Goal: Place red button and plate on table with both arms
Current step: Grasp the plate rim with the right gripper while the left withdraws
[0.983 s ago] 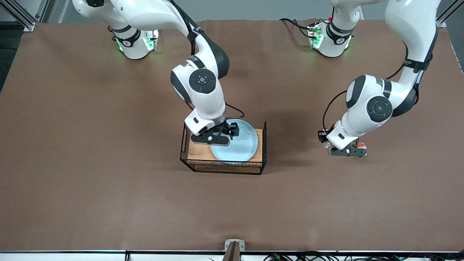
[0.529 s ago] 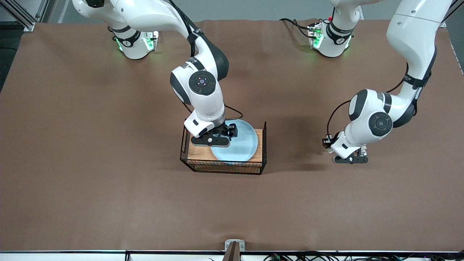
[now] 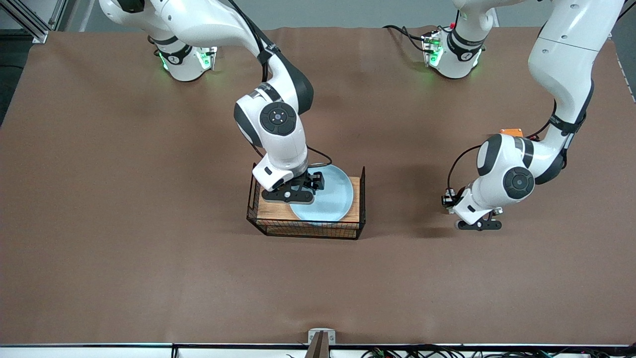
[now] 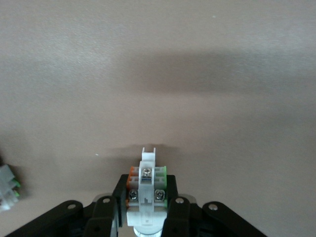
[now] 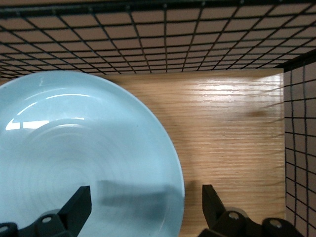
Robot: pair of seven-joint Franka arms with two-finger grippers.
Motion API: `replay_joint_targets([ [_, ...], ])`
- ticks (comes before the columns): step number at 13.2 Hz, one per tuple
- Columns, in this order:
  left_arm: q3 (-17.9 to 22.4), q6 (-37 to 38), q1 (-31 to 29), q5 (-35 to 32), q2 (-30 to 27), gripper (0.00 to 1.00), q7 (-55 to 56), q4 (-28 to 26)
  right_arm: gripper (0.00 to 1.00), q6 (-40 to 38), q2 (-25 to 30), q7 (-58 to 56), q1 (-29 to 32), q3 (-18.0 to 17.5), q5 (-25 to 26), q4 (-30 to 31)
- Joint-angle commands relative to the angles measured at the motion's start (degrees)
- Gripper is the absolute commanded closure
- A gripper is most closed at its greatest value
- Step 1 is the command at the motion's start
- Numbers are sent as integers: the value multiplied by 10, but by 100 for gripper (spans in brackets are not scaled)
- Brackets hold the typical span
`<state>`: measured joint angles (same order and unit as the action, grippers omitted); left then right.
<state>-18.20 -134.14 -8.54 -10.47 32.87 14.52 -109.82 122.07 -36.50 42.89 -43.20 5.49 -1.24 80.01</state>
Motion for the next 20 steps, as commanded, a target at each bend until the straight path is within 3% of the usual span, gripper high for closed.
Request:
replay_joint_targets([
  [1, 6, -1, 4, -16, 15, 86, -1, 17, 5, -3, -8, -4, 5, -2, 4, -15],
  [3, 6, -2, 5, -17, 18, 81, -2, 20, 8, -2, -12, -3, 6, -2, 3, -15],
  [5, 6, -2, 3, -17, 17, 45, -5, 21, 13, 3, -15, -3, 6, -2, 3, -15],
  [6, 6, -2, 1, -17, 12, 15, -5, 21, 17, 4, -16, -4, 6, -2, 3, -15],
  [7, 6, -2, 1, -17, 8, 3, -5, 21, 24, 5, -16, -4, 6, -2, 3, -15],
  [11, 4, 42, -1, -17, -51, 1, -3, 21, 43, 5, -16, -4, 10, -2, 1, -17],
  [15, 2, 189, -9, -6, -166, 1, -11, 25, 65, 5, -15, -14, 14, -2, 1, -17],
  [18, 0, 235, -19, 13, -236, 1, -11, 26, 92, 5, -13, -36, 21, -2, 0, -17],
  [20, 1, 269, -26, 49, -264, 1, -10, 46, 97, 5, -12, -36, 22, -2, -1, -17],
])
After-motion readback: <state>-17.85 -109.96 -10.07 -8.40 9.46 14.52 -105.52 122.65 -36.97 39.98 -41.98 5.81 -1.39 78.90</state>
